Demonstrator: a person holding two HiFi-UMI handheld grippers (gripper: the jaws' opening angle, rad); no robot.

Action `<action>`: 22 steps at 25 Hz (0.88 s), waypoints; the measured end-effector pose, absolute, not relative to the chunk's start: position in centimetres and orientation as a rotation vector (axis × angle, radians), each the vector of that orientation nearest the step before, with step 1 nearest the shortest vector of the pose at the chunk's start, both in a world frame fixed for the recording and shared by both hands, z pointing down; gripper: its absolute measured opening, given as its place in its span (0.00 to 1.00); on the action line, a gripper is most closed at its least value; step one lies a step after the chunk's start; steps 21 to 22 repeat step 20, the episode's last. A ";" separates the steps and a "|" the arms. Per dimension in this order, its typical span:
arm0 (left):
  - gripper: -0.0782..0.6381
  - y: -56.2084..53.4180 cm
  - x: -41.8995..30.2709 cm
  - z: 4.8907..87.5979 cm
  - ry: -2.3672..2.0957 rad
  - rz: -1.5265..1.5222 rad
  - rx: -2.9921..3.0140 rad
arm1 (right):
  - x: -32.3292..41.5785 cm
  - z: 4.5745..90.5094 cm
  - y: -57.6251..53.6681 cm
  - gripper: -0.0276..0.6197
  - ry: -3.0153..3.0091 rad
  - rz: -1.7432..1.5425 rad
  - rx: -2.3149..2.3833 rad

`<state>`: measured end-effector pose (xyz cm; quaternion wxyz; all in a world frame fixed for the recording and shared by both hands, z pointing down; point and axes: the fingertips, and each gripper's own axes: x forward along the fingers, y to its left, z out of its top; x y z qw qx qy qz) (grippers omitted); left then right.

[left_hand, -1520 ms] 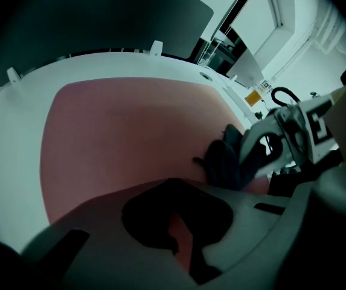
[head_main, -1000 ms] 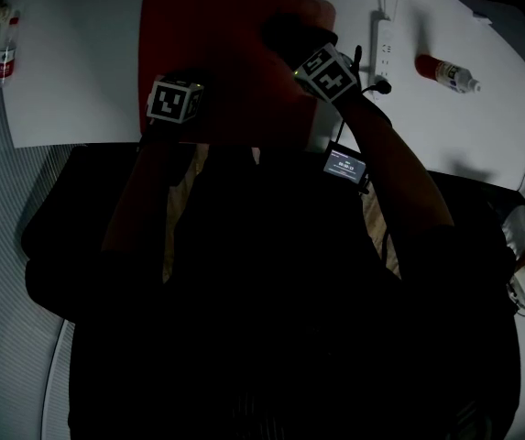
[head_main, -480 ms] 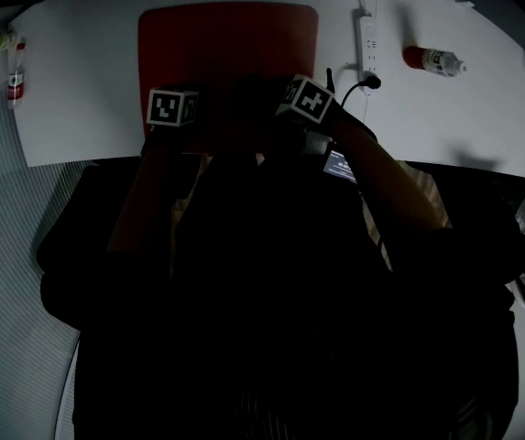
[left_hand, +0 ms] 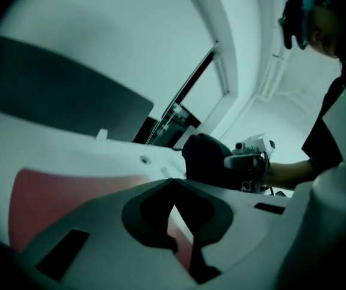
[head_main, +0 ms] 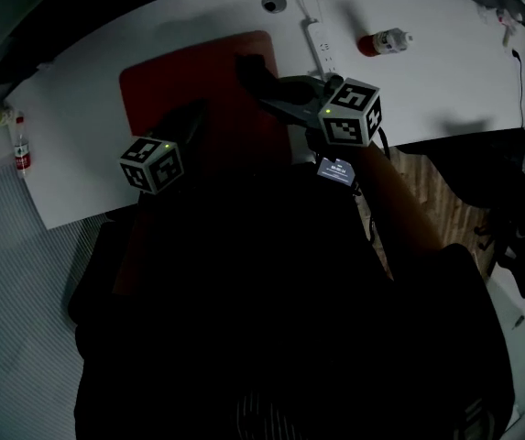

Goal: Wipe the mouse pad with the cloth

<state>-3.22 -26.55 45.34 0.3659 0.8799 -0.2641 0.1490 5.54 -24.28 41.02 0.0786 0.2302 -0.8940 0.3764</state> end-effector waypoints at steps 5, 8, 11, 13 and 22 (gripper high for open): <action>0.12 -29.1 0.9 35.4 -0.659 0.231 2.532 | 8.6 33.8 -24.3 0.13 -2.787 0.993 0.911; 0.12 -29.0 2.3 32.3 -0.590 0.143 2.593 | 9.4 31.6 -23.8 0.13 -2.796 0.925 0.978; 0.12 -28.7 2.8 30.1 -0.520 0.136 2.600 | 9.0 30.6 -23.5 0.13 -2.796 0.899 0.997; 0.12 -28.8 2.4 29.2 -0.505 0.152 2.644 | 8.2 30.4 -23.4 0.13 -2.785 0.896 1.004; 0.12 -26.9 0.7 29.1 -0.427 0.171 2.705 | 5.0 30.1 -23.4 0.13 -2.735 0.868 1.056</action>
